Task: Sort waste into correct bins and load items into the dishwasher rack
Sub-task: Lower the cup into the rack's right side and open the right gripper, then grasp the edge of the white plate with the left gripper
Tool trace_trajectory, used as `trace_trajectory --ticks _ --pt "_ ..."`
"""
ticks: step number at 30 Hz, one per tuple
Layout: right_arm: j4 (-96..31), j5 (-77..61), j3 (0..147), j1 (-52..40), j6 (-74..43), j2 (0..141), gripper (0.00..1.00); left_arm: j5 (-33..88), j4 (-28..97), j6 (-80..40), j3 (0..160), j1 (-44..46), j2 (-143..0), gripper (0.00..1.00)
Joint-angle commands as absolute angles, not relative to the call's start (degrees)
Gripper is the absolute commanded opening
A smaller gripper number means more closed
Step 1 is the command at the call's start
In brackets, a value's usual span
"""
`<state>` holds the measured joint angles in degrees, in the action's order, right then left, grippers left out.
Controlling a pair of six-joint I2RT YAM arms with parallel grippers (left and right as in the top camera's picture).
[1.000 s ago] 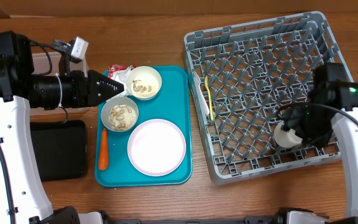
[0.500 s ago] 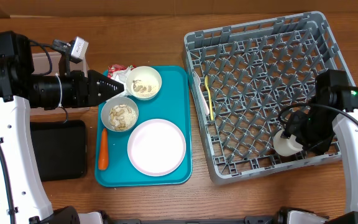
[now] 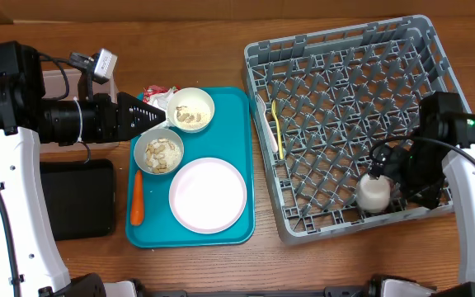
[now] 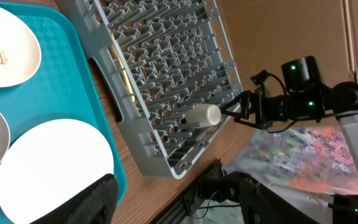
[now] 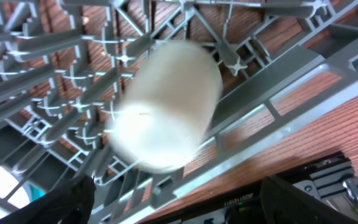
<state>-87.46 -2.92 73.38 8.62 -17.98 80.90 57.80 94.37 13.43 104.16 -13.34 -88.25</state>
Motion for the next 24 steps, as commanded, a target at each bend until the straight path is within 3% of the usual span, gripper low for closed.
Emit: trace_trajectory --ticks 1,3,5,9,15,24 --pt "-88.23 -6.37 79.05 8.62 -17.54 78.50 0.89 57.39 94.45 12.80 103.98 -13.47 -88.36 0.66" --pt "-87.90 -10.79 81.60 8.47 -15.14 76.49 0.89 55.92 94.43 12.78 103.98 -13.47 -88.25 0.67" --pt "-86.83 -16.40 84.49 7.97 -12.88 73.87 0.89 51.44 94.24 11.38 104.03 -13.47 -87.90 0.76" --pt "-80.58 -24.80 88.90 5.41 -11.53 66.02 0.93 34.13 93.58 3.31 104.68 -13.45 -85.95 0.74" --pt "-71.35 -26.04 89.30 0.27 -15.33 55.83 0.97 11.88 93.47 -8.27 104.71 -10.90 -79.66 0.73" --pt "-77.01 -25.52 88.95 -2.68 -15.40 56.80 0.97 6.92 94.94 -15.59 93.36 -3.07 -75.09 0.68"
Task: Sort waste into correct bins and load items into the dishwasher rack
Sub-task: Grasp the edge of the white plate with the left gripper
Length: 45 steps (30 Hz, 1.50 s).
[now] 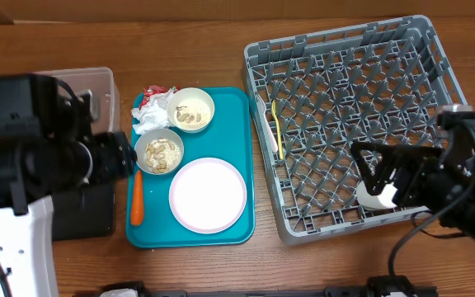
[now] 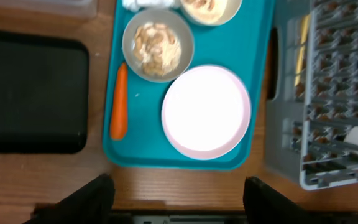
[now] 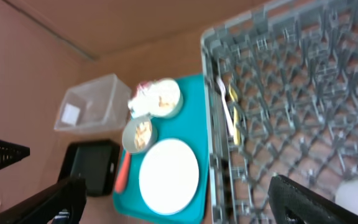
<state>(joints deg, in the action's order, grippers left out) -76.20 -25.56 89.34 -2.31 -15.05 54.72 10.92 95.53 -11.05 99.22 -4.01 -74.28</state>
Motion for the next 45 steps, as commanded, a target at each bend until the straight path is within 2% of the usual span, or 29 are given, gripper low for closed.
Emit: trace_trajectory --ticks 1,4,12,17,26,34,35,38,45 --pt "-77.52 -25.32 88.73 -2.68 -15.07 57.39 0.97 7.09 94.26 -15.99 90.87 -2.83 -75.07 0.68" --pt "-78.85 -25.17 87.50 -2.68 -14.96 59.92 0.96 8.75 90.02 -17.63 80.73 -1.45 -75.09 0.58" --pt "-81.10 -25.17 85.45 -2.98 -14.87 66.39 0.91 10.09 72.97 -23.29 58.43 6.94 -75.40 0.57" --pt "-80.14 -25.15 85.45 -5.28 -14.76 66.89 0.91 9.17 62.54 -26.13 48.40 8.88 -75.75 0.46" --pt "-79.22 -25.15 85.45 -7.35 -14.76 66.89 0.91 8.40 46.96 -27.24 37.76 8.95 -75.75 0.41" --pt "-79.35 -25.12 85.45 -7.33 -14.76 66.87 0.90 8.43 41.04 -27.29 34.50 8.95 -75.75 0.35" --pt "-79.31 -25.12 85.45 -7.33 -14.76 66.89 0.90 8.40 40.95 -27.46 34.52 8.95 -75.75 0.33" --pt "-79.15 -25.12 85.45 -7.33 -14.76 66.87 0.88 8.36 39.99 -27.77 34.52 8.95 -75.75 0.15" --pt "-79.20 -25.12 85.45 -7.33 -14.76 66.87 0.88 8.43 39.20 -27.94 34.50 8.95 -75.75 0.04"
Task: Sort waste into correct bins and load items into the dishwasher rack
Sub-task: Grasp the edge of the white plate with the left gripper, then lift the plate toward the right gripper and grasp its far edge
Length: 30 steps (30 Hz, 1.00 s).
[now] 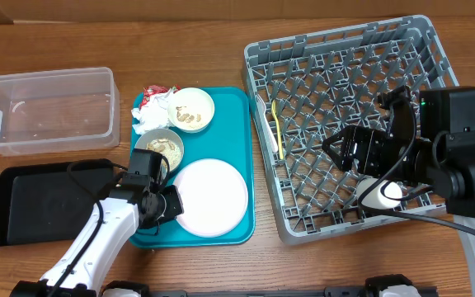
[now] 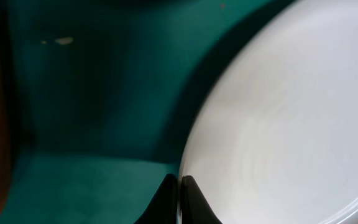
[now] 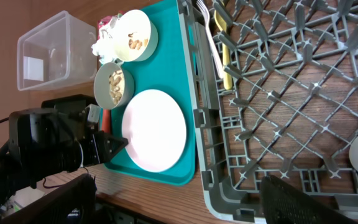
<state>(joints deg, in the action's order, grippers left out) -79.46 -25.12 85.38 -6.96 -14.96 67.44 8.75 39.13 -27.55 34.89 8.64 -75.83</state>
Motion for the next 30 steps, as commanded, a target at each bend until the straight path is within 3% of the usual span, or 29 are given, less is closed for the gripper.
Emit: trace_trajectory --ticks 1,10,18,30 --pt "-79.20 -25.12 85.45 -7.33 -14.76 66.87 0.87 8.62 39.22 -27.92 34.50 8.95 -75.75 0.04" --pt "-79.18 -25.12 85.45 -7.33 -14.76 66.87 0.87 13.28 48.71 -27.86 41.87 8.93 -75.72 0.04" --pt "-80.01 -25.19 85.45 -7.35 -11.49 66.89 0.88 12.73 67.51 -23.42 60.71 8.93 -75.72 0.04" --pt "-80.03 -34.70 85.45 -7.46 -2.44 68.25 0.86 10.52 80.64 -20.69 86.06 8.99 -75.11 0.04"
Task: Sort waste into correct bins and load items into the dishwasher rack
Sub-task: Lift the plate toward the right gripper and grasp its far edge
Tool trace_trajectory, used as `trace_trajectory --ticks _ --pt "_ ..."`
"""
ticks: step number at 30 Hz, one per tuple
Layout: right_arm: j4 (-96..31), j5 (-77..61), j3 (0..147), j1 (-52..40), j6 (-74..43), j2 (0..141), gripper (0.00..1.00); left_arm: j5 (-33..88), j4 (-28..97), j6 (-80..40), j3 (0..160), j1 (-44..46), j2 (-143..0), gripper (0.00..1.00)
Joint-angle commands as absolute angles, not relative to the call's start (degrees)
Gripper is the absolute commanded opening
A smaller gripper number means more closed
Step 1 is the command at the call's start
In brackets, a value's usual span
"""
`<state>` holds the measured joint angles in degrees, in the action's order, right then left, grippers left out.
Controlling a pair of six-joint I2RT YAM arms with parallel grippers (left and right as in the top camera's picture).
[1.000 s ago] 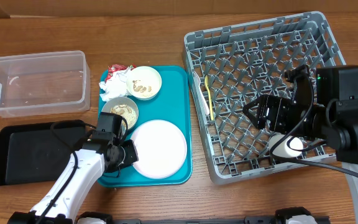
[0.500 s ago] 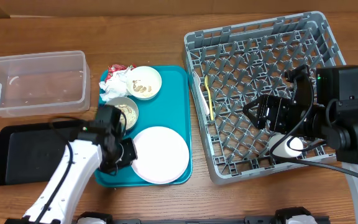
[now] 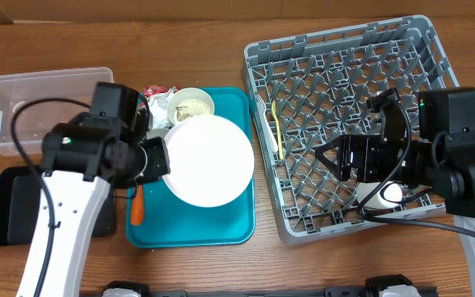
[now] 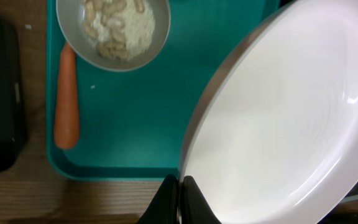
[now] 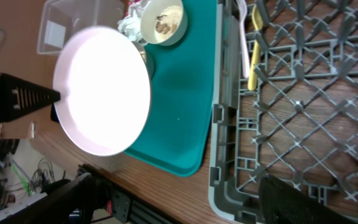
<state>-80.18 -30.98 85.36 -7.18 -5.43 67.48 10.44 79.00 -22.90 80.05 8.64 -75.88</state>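
A white plate [image 3: 211, 161] hangs tilted above the teal tray [image 3: 229, 227], with my left gripper [image 3: 165, 158] shut on its left rim; in the left wrist view the fingertips [image 4: 180, 186] pinch the plate's edge [image 4: 278, 124]. On the tray lie a bowl of food scraps [image 4: 114, 31], a second bowl [image 3: 192, 106], a carrot [image 3: 138, 206] and a crumpled wrapper [image 3: 157, 92]. Over the grey rack [image 3: 435, 49], my right gripper [image 3: 330, 161] is open and holds nothing. A white cup [image 3: 378, 194] lies in the rack's front right corner.
A clear plastic bin [image 3: 23, 107] stands at the far left, with a black bin [image 3: 15, 206] in front of it. Yellow and white cutlery [image 3: 277, 128] lies along the rack's left side. The plate hides part of the tray and one bowl from above.
The plate lay flat on the tray with my left gripper shut on its left rim; now it is raised off the tray and tilted. My right gripper stays open over the rack.
First my left gripper hovered by the bowls while my right gripper's fingers stood around the white cup in the rack. Then both arms were high and the cup lay in the rack. Later my left gripper was shut on the plate's rim, and now holds the plate up.
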Motion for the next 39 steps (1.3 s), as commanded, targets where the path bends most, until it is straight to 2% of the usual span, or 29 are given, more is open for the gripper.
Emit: trace_trajectory --ticks 1,9,13,18,22,28,32,39 --pt "-80.03 -35.24 85.45 -7.46 -1.76 68.58 0.86 11.14 81.34 -20.49 87.61 9.04 -74.94 0.04" --pt "-77.10 -42.37 85.45 -7.92 1.56 71.83 0.85 21.34 81.62 -19.68 94.65 9.04 -73.47 0.04" --pt "-74.32 -43.72 85.45 -10.98 1.56 73.12 0.81 23.40 80.93 -19.70 95.66 9.04 -72.69 0.04" --pt "-69.23 -42.37 85.45 -17.04 0.30 73.58 0.81 24.29 80.64 -19.73 95.70 9.04 -72.58 0.04" --pt "-67.09 -34.81 85.45 -20.29 -4.75 74.67 0.80 25.63 80.27 -19.68 95.70 9.04 -72.55 0.04" --pt "-64.88 -34.65 85.45 -22.37 -6.09 77.49 0.72 27.09 79.24 -19.66 95.74 9.04 -72.42 0.04" --pt "-63.29 -33.85 85.45 -22.48 -6.09 78.46 0.59 27.03 79.22 -19.29 95.74 9.04 -72.40 0.04" --pt "-62.43 -28.97 85.65 -22.46 -8.05 78.08 0.32 26.35 79.24 -18.57 95.74 9.04 -72.07 0.05"
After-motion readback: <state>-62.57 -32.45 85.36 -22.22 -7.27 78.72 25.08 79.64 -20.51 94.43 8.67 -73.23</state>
